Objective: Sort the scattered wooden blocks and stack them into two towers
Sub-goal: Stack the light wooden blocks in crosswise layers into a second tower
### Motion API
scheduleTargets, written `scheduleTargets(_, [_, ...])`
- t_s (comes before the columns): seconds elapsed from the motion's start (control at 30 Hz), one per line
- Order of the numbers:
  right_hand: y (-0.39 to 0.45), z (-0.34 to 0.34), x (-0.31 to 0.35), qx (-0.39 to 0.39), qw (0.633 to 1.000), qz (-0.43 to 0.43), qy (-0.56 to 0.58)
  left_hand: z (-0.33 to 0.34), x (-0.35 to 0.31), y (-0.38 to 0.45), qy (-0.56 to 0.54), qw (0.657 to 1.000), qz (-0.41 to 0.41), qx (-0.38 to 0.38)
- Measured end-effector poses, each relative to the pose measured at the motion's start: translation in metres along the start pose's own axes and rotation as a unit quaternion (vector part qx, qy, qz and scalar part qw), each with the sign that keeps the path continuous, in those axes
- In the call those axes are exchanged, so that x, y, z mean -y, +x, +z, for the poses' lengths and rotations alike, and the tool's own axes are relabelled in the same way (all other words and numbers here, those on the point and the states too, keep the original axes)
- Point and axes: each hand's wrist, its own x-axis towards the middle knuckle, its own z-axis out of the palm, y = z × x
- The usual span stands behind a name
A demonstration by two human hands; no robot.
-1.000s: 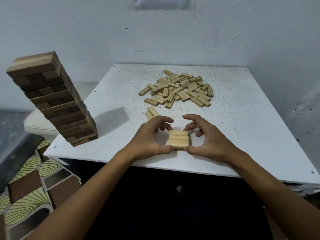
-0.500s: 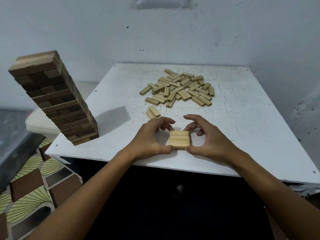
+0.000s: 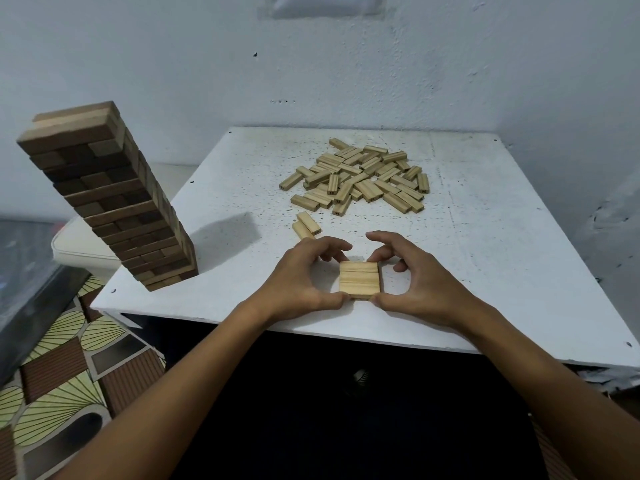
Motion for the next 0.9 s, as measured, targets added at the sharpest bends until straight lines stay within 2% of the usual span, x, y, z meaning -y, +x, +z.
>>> scheduleTargets(0.9, [-0.0015,-0.0014,0.0025,0.002,1.000,0.004,0.004,0.0014,0.0011,-0.0018,-0.008,1.000,-0.007,-0.001])
